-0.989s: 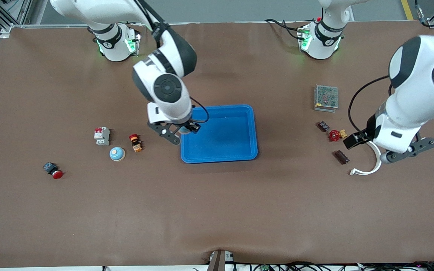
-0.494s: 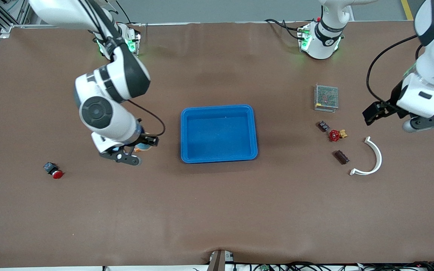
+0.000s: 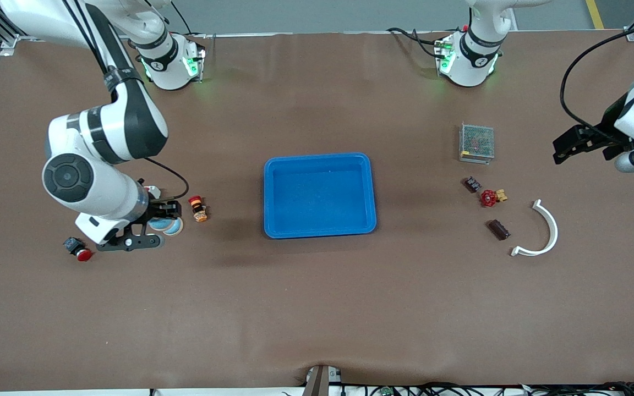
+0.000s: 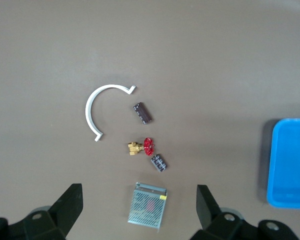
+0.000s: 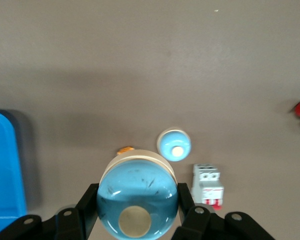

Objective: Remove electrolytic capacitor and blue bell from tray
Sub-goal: 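Lift the bell with the right gripper while the left gripper retracts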

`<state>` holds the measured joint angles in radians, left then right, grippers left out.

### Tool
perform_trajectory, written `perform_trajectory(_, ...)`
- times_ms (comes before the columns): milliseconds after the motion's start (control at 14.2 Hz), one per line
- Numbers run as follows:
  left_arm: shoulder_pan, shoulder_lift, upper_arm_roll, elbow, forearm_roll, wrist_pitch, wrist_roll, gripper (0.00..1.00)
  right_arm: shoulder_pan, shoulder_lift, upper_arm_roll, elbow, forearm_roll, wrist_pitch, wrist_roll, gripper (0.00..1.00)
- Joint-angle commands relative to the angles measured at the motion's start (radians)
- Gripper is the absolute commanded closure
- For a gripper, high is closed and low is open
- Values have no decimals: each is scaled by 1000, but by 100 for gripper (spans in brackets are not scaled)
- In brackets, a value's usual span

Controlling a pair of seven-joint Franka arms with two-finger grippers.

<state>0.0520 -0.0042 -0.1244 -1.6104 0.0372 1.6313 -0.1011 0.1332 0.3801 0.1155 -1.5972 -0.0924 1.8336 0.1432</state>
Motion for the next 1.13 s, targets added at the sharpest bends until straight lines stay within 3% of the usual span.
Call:
perform_trajectory(0,-9,-8,11,30,-17,-45,38,0,-67,-52,18,-56,-26,29,-141,100)
perform_trajectory(565,-15,-37,25,30,-17,-83,47,0,-208,-99,16,-279,-27,297,-460,100)
perform_trajectory(1059,-15,-40,19,32,-16,-114,37,0,-308,-90,15,-371,-59,453,-674,100)
